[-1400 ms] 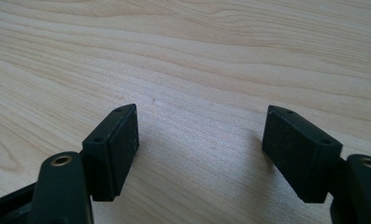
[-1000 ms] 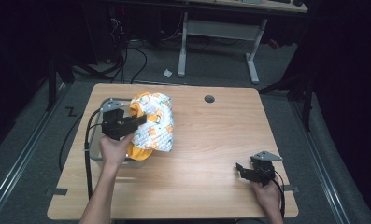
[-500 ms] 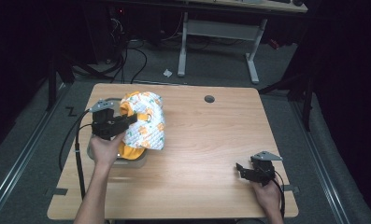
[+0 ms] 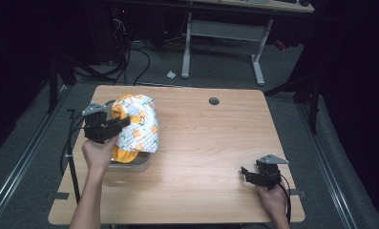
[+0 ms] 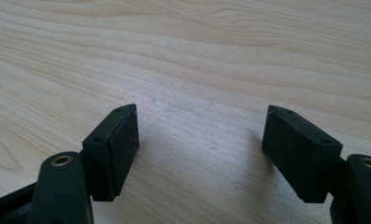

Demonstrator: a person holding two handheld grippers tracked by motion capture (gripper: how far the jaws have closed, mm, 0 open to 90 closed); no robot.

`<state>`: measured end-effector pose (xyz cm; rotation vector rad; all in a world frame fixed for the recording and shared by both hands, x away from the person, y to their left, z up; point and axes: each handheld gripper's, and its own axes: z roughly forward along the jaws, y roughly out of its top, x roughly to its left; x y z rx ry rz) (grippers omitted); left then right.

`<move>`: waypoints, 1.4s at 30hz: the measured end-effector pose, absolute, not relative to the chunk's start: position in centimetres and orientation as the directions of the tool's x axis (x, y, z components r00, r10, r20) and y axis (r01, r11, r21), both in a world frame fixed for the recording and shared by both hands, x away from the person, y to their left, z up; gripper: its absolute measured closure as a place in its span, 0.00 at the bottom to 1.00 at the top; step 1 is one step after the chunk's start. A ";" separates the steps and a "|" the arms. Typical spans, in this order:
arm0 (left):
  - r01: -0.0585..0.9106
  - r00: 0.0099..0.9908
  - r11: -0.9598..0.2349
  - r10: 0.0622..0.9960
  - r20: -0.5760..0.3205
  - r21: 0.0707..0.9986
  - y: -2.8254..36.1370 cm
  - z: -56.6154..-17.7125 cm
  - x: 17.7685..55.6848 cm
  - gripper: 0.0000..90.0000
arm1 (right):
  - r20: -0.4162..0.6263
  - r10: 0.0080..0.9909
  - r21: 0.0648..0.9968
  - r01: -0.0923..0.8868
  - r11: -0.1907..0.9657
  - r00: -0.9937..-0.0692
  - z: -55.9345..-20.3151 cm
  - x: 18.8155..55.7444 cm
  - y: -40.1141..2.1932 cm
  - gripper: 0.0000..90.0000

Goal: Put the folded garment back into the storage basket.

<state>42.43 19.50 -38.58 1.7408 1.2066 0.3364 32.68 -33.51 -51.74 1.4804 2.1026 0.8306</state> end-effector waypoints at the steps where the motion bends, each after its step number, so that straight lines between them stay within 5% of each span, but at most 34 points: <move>1: 0.573 0.474 -0.054 0.836 -0.276 0.818 19.5 -38.6 42.4 0.85 | -0.010 0.943 0.689 0.681 0.248 -0.333 -51.7 32.7 -33.5 0.30; 25: 0.646 0.443 -0.117 0.862 -0.246 0.754 20.7 -41.5 44.4 0.84 | -0.009 0.943 0.689 0.682 0.247 -0.333 -51.7 32.7 -33.5 0.31; 42: 0.693 0.411 -0.224 0.903 -0.121 0.686 19.5 -43.4 45.6 0.82 | -0.009 0.943 0.689 0.682 0.247 -0.333 -51.7 32.7 -33.5 0.31</move>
